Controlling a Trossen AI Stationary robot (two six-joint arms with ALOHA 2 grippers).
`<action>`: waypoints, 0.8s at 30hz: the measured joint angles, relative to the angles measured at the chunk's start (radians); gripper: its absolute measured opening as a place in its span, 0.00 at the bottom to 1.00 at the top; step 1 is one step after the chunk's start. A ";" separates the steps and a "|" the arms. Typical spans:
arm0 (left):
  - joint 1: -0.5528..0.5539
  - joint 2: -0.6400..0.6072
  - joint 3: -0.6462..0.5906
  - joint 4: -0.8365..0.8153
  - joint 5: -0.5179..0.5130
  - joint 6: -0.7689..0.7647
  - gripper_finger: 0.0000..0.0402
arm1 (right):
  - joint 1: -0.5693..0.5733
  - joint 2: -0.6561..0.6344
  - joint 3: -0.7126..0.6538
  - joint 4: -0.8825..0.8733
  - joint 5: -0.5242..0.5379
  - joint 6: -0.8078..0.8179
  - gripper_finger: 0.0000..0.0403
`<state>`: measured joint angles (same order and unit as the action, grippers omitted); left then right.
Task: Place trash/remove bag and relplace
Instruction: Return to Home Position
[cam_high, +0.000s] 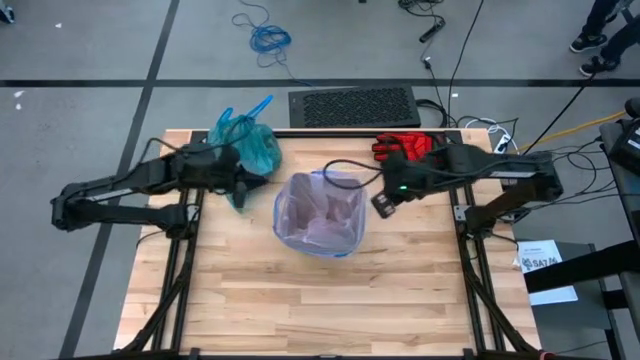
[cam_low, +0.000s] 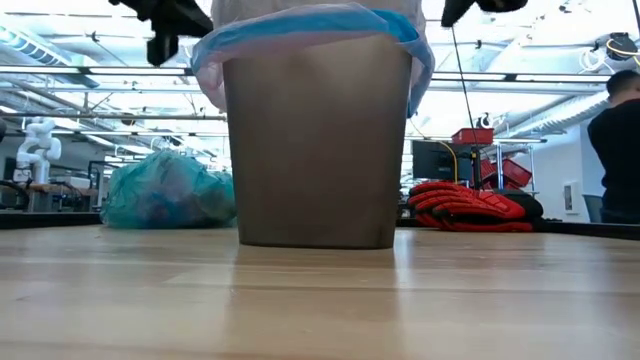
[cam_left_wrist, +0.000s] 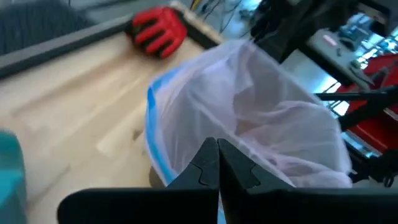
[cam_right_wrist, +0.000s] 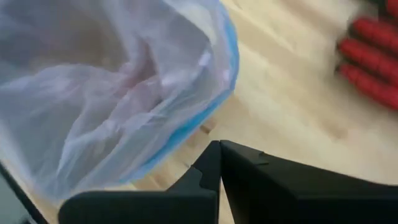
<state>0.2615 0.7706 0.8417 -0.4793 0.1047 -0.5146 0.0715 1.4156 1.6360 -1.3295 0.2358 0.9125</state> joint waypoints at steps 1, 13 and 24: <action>0.000 -0.018 0.000 0.000 0.000 0.029 0.00 | 0.012 -0.022 0.000 0.012 0.011 -0.064 0.00; 0.052 -0.127 -0.296 0.554 -0.125 0.162 0.00 | 0.152 -0.534 -0.615 0.684 0.175 -0.476 0.00; 0.310 0.015 -0.402 0.838 0.034 0.315 0.00 | -0.141 -0.982 -1.191 1.228 -0.079 -0.661 0.00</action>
<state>0.5714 0.7854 0.4400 0.3588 0.1386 -0.1991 -0.0694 0.4336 0.4452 -0.1014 0.1566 0.2518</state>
